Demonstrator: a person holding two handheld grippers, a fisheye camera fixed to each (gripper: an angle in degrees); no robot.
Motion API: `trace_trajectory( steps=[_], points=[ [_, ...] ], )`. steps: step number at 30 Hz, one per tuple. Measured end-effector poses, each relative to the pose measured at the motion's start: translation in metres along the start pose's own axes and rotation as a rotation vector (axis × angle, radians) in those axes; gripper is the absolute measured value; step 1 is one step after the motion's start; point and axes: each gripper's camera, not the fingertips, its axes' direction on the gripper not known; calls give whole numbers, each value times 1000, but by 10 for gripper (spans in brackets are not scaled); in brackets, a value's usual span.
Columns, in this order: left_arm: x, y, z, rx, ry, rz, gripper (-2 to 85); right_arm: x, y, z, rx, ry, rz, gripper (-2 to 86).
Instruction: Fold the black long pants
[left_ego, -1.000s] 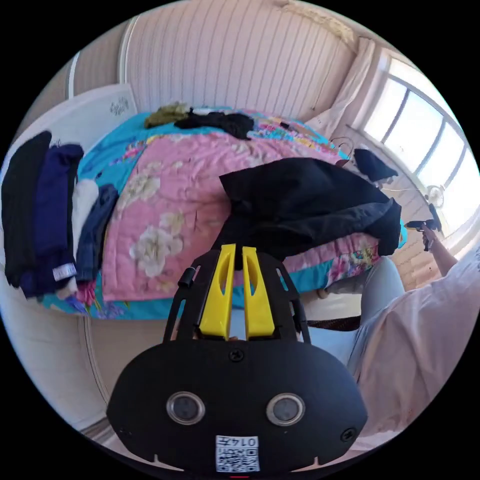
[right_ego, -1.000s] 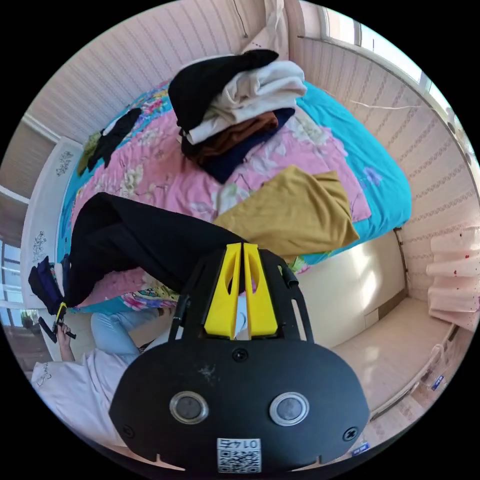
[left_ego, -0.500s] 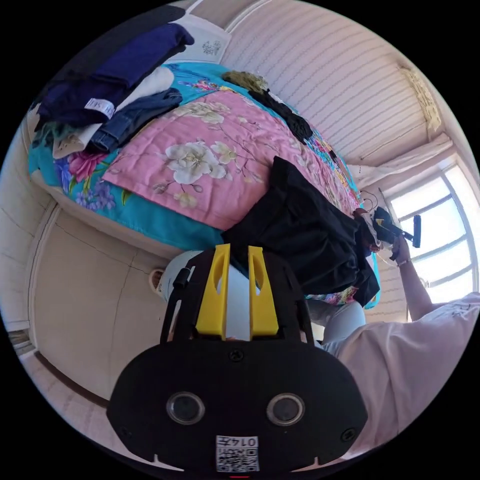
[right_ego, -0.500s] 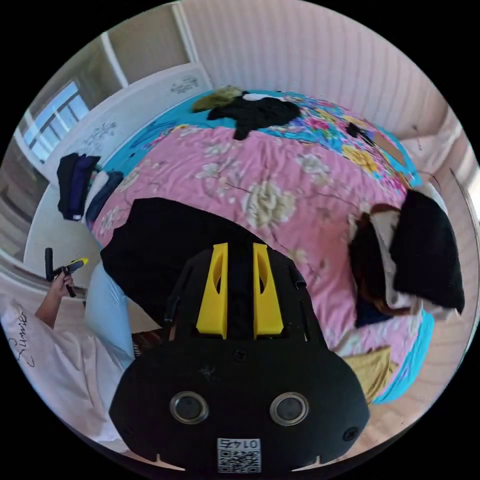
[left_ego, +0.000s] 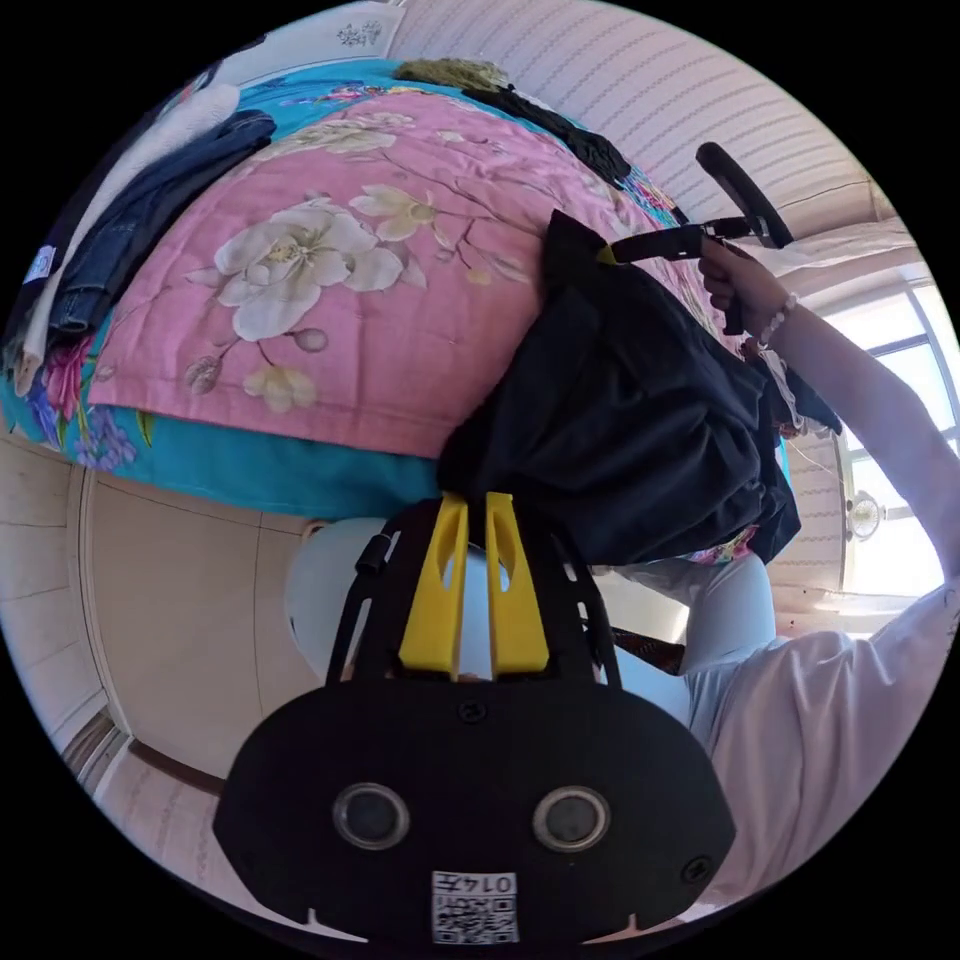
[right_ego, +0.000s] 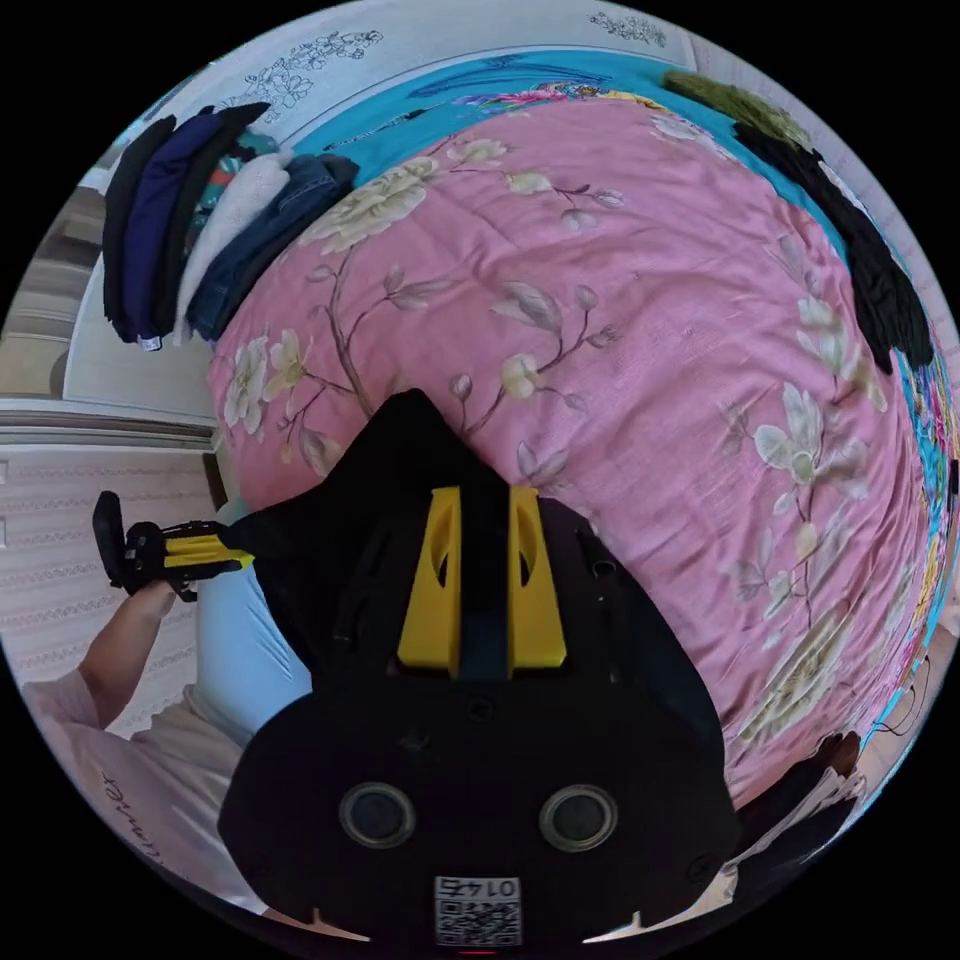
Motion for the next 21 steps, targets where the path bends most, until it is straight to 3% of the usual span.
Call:
trace_trajectory(
  steps=[4, 7, 15, 18, 21],
  points=[
    [27, 23, -43, 116, 80, 109, -5, 10, 69, -58, 200, -91, -26, 12],
    [79, 41, -87, 231, 160, 309, -8, 20, 154, -116, 388, -77, 19, 7],
    [260, 60, -151, 426, 666, 865, -9, 1, 422, -297, 1021, 106, 288, 2],
    [293, 34, -198, 558, 779, 958, -8, -20, 451, -370, 1096, 230, 281, 2],
    [276, 17, -268, 765, 784, 916, -9, -52, 402, -449, 1113, 291, 112, 1]
  ],
)
